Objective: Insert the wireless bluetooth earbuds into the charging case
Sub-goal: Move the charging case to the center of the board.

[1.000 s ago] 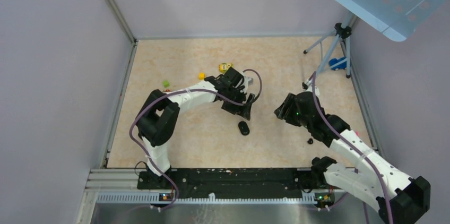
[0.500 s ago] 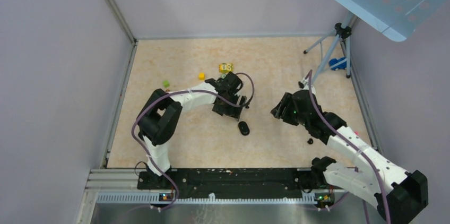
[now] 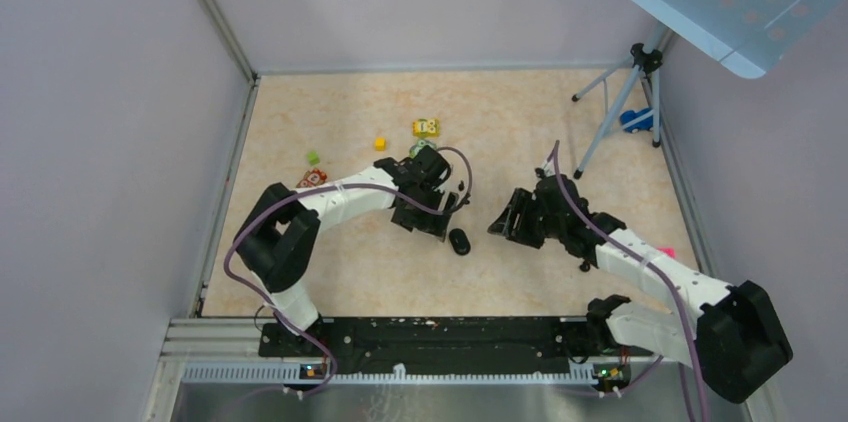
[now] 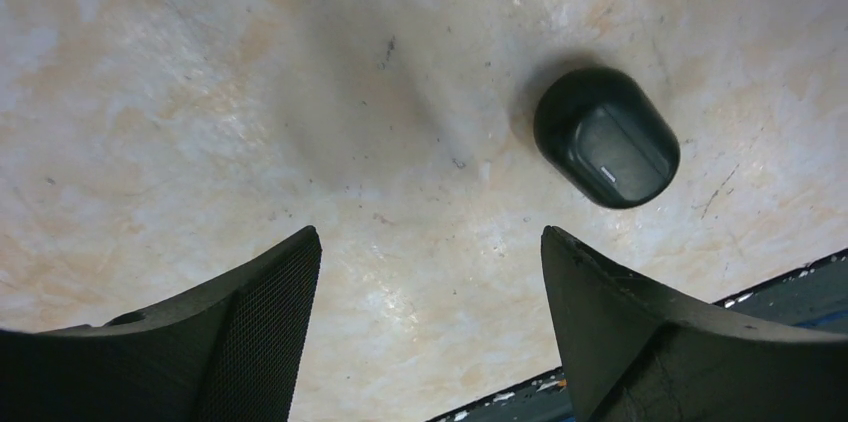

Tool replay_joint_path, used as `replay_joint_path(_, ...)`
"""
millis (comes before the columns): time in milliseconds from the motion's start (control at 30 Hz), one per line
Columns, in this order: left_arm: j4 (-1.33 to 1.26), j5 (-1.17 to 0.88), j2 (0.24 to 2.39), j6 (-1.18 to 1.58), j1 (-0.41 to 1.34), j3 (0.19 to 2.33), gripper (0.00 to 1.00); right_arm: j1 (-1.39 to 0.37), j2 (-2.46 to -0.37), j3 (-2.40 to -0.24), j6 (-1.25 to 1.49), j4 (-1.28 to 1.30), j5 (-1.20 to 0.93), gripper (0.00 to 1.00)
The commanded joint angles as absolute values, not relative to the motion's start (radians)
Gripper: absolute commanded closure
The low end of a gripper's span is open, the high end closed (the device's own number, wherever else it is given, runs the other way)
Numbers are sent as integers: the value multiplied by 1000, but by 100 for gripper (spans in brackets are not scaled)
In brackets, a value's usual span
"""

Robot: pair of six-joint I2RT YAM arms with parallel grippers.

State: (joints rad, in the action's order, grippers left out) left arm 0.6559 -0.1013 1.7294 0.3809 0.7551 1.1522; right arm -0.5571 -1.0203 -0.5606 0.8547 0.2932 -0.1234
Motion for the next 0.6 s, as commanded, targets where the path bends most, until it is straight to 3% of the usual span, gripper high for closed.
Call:
replay_joint_path(0, 630, -29, 1710, 428, 744, 1236, 15, -549, -1088, -534, 863, 160, -292, 48)
replay_joint_path(133, 640, -101, 1816, 422, 751, 1367, 17, -549, -1090, -550, 822, 249, -265, 49)
replay_joint_path(367, 713, 27, 1965, 373, 799, 1568, 17, -549, -973, -621, 747, 467, -38, 48)
replay_joint_path(567, 761, 66, 2018, 321, 840, 1568, 18, -549, -945, -712, 670, 553, 125, 48)
